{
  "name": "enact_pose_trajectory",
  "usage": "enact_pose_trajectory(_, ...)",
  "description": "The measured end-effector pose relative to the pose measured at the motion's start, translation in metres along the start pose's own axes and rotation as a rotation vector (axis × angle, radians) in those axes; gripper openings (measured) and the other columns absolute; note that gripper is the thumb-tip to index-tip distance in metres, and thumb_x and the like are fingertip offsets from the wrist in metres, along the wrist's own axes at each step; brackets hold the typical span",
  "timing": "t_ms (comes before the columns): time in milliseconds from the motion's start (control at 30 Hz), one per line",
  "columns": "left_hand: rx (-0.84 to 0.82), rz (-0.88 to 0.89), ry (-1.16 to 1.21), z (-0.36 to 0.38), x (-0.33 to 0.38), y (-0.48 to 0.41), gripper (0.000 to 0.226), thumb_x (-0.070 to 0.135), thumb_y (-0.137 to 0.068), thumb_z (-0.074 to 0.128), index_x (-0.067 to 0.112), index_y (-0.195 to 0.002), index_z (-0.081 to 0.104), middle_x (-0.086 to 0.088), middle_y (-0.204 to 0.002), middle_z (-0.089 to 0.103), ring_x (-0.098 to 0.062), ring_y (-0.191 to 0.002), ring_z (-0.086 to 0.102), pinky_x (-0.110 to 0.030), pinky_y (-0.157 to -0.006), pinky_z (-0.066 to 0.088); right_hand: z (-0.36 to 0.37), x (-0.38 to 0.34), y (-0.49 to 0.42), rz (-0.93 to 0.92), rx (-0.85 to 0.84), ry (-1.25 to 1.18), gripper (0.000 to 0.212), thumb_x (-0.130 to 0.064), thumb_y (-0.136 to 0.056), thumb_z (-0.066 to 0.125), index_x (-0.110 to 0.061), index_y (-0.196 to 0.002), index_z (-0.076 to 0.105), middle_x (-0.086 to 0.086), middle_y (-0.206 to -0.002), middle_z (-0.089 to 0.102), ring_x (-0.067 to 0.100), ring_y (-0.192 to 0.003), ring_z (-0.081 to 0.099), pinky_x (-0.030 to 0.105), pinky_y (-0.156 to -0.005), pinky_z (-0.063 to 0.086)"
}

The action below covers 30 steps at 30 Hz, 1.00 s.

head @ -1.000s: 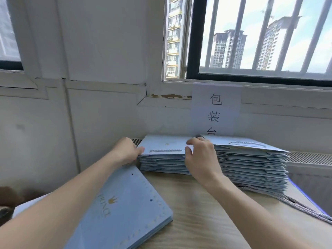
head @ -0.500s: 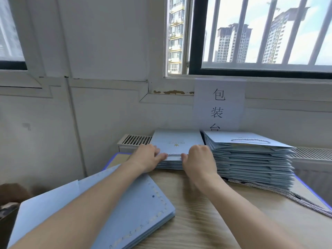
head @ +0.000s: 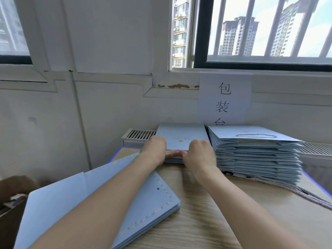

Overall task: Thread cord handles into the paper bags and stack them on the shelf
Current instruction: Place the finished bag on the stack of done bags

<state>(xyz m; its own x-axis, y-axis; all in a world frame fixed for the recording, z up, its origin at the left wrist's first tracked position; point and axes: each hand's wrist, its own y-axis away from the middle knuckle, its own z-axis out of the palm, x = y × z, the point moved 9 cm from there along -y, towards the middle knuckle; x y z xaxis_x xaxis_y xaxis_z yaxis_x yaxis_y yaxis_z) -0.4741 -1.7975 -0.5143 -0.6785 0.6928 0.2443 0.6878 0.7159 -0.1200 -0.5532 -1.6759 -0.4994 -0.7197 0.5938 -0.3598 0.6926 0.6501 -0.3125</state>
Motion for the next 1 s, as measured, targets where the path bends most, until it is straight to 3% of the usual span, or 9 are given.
enact_pose_trajectory(133,0.047,0.0,-0.018,0.002,0.001,0.001,0.069,0.074,-0.075,0.059,0.011,-0.059,0.034,-0.023,-0.1,0.063,-0.037,-0.098,0.063,-0.04,-0.073,0.048,0.006,0.007,0.002,0.025,0.029,-0.053,0.044,-0.044,-0.092,0.068,-0.012,-0.074,0.043,0.012,-0.092,0.056,0.028,-0.087,0.053,0.032,-0.064,0.038)
enact_pose_trajectory(267,-0.011,0.04,0.141,0.008,-0.016,-0.008,0.064,0.062,-0.09,0.055,0.011,-0.056,0.039,-0.015,-0.069,0.05,-0.027,-0.075,0.052,-0.034,-0.06,0.037,-0.003,0.011,0.002,0.008,0.044,-0.071,0.052,-0.038,-0.096,0.063,-0.011,-0.061,0.036,0.008,-0.084,0.047,0.026,-0.084,0.047,0.031,-0.066,0.034)
enact_pose_trajectory(400,-0.029,0.13,0.244,0.01,-0.03,-0.012,0.038,0.042,-0.098,0.055,0.018,-0.071,0.068,-0.006,-0.106,0.069,-0.022,-0.123,0.053,-0.036,-0.103,0.041,-0.01,0.015,0.003,-0.019,0.08,-0.06,0.042,-0.01,-0.096,0.056,-0.01,-0.059,0.036,0.006,-0.084,0.043,0.026,-0.084,0.051,0.029,-0.065,0.035)
enact_pose_trajectory(467,-0.024,0.151,0.22,0.012,-0.028,-0.01,0.038,0.041,-0.1,0.053,0.012,-0.082,0.07,-0.009,-0.101,0.066,-0.025,-0.128,0.051,-0.035,-0.104,0.039,-0.005,0.016,0.005,-0.025,0.096,-0.059,0.042,-0.005,-0.096,0.055,-0.012,-0.06,0.034,0.005,-0.087,0.042,0.028,-0.092,0.052,0.03,-0.067,0.038)
enact_pose_trajectory(600,-0.026,0.179,0.207,0.012,-0.024,-0.007,0.044,0.04,-0.101,0.052,0.002,-0.106,0.074,-0.013,-0.127,0.066,-0.026,-0.13,0.05,-0.034,-0.107,0.035,0.009,0.014,0.007,-0.063,0.104,-0.043,0.027,0.003,-0.095,0.052,-0.011,-0.073,0.045,0.004,-0.091,0.04,0.03,-0.111,0.048,0.031,-0.076,0.043)
enact_pose_trajectory(733,-0.014,0.183,0.203,0.012,-0.026,-0.008,0.042,0.041,-0.101,0.052,0.007,-0.114,0.073,-0.003,-0.14,0.058,-0.024,-0.138,0.041,-0.035,-0.112,0.03,0.01,0.018,0.004,-0.057,0.106,-0.038,0.031,0.008,-0.093,0.053,-0.01,-0.07,0.043,0.004,-0.088,0.039,0.025,-0.098,0.044,0.029,-0.071,0.035)
enact_pose_trajectory(867,-0.024,0.196,0.115,0.011,-0.022,-0.003,0.046,0.041,-0.104,0.041,0.008,-0.108,0.073,-0.007,-0.111,0.069,-0.024,-0.114,0.056,-0.032,-0.094,0.04,0.006,0.03,0.005,-0.037,0.123,-0.126,0.042,0.018,-0.086,0.046,-0.014,-0.061,0.036,0.008,-0.085,0.048,0.022,-0.079,0.047,0.021,-0.056,0.028)
enact_pose_trajectory(933,0.012,0.174,0.049,0.006,-0.017,-0.001,0.046,0.041,-0.104,0.039,0.008,-0.108,0.07,0.005,-0.077,0.055,-0.019,-0.091,0.052,-0.026,-0.08,0.035,0.006,0.031,0.007,-0.035,0.127,-0.15,0.036,0.021,-0.083,0.044,-0.01,-0.067,0.043,0.01,-0.089,0.053,0.022,-0.078,0.048,0.02,-0.057,0.028)
enact_pose_trajectory(1000,0.042,0.161,0.02,0.007,-0.016,-0.002,0.046,0.041,-0.103,0.04,0.005,-0.108,0.068,0.009,-0.07,0.044,-0.022,-0.09,0.052,-0.026,-0.077,0.031,0.003,0.027,0.011,-0.047,0.135,-0.134,0.033,0.022,-0.084,0.043,-0.009,-0.079,0.052,0.009,-0.092,0.05,0.022,-0.085,0.047,0.025,-0.066,0.033)
